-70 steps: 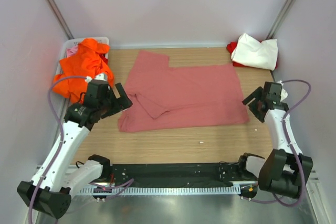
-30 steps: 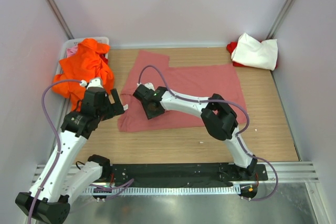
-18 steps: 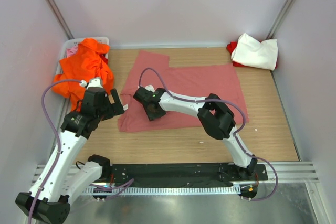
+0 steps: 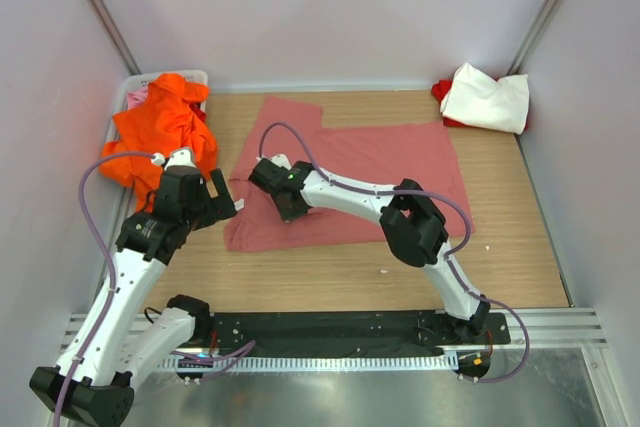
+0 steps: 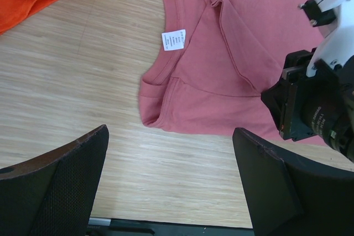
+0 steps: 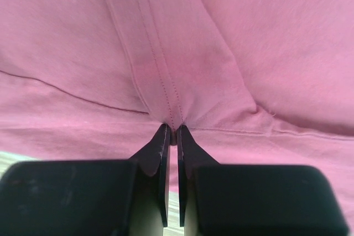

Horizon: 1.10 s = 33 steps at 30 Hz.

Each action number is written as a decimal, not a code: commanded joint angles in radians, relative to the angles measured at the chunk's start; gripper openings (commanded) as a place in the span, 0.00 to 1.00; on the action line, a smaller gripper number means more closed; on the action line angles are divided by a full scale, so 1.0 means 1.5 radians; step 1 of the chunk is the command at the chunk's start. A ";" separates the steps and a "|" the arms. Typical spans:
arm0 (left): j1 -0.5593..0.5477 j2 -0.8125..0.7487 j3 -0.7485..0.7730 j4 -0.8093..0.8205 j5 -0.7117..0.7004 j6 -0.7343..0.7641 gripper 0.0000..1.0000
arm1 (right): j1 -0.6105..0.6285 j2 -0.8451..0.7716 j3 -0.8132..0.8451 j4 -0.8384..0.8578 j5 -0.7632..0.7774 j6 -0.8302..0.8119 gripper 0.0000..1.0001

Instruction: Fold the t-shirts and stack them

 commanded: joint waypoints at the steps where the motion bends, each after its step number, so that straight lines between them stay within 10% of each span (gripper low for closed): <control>1: 0.005 -0.007 -0.002 0.018 -0.014 0.009 0.94 | 0.001 -0.004 0.058 -0.019 0.022 -0.022 0.02; 23: 0.016 0.022 -0.002 0.016 -0.015 0.008 0.93 | -0.141 0.033 0.102 -0.015 -0.022 -0.015 0.05; 28: 0.017 0.037 -0.001 0.015 -0.014 0.008 0.93 | -0.161 0.054 0.102 -0.006 -0.053 -0.013 0.23; 33: 0.017 0.051 -0.001 0.012 -0.018 0.007 0.93 | -0.178 0.043 0.099 -0.002 -0.022 -0.009 0.70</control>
